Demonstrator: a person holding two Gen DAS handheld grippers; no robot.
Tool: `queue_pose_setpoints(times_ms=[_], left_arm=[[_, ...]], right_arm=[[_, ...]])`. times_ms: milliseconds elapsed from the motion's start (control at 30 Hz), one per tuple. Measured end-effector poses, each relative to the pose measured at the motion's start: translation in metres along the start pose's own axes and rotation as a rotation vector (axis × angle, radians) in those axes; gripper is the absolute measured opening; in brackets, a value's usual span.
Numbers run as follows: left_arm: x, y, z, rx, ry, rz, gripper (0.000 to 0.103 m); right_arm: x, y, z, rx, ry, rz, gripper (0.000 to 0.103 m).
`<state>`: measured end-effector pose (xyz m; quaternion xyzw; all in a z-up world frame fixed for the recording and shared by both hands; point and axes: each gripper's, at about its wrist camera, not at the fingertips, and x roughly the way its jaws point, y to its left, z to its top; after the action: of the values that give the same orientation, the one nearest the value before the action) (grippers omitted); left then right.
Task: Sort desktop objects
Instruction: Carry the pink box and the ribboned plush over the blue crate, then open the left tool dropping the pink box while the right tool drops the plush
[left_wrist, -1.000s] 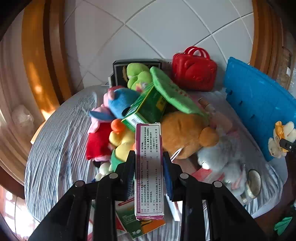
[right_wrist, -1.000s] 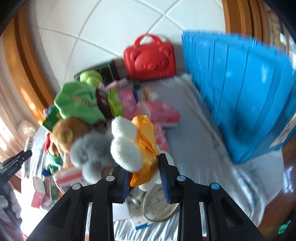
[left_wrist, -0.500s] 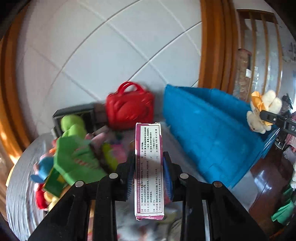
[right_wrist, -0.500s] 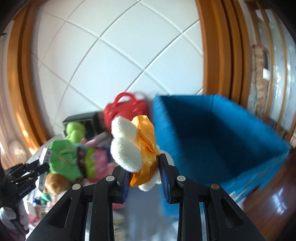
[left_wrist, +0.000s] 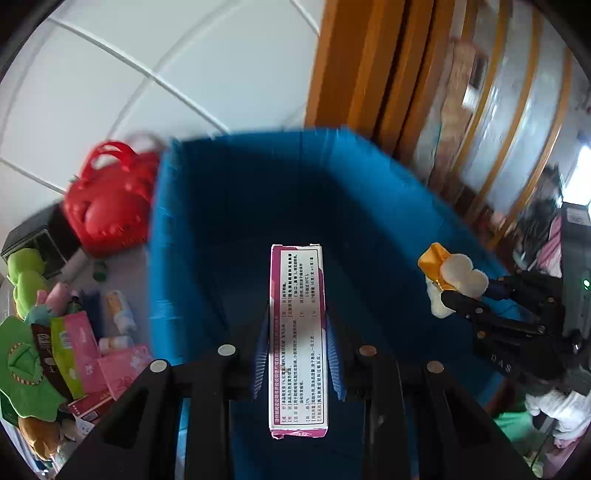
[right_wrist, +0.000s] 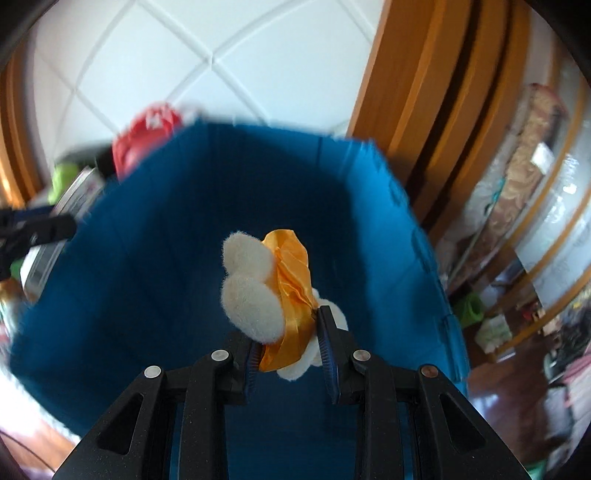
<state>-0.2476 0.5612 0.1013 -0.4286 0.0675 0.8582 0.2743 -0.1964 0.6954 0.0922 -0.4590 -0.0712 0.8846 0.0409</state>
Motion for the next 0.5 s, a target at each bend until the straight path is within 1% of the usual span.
queue_pose_setpoints(times_ms=[67, 133, 233, 267, 367, 500], left_arm=[[0.034, -0.017, 0.006, 0.025, 0.098, 0.031, 0.028], [0.059, -0.030, 0.008, 0.033, 0.183, 0.034, 0.028], [0.084, -0.038, 0.000, 0.047, 0.294, 0.035, 0.028], [0.090, -0.042, -0.003, 0.055, 0.324, 0.043, 0.028], [0.098, -0.050, -0.010, 0.073, 0.384, 0.045, 0.028], [0.098, -0.059, -0.013, 0.107, 0.410, 0.065, 0.028]], right_arm=[[0.025, -0.012, -0.004, -0.016, 0.082, 0.020, 0.028], [0.039, -0.017, -0.012, -0.033, 0.137, 0.034, 0.028], [0.057, -0.021, -0.021, -0.077, 0.234, 0.037, 0.028], [0.061, -0.021, -0.023, -0.088, 0.253, 0.032, 0.028], [0.069, -0.021, -0.032, -0.146, 0.320, 0.016, 0.028], [0.074, -0.018, -0.042, -0.187, 0.386, 0.043, 0.029]])
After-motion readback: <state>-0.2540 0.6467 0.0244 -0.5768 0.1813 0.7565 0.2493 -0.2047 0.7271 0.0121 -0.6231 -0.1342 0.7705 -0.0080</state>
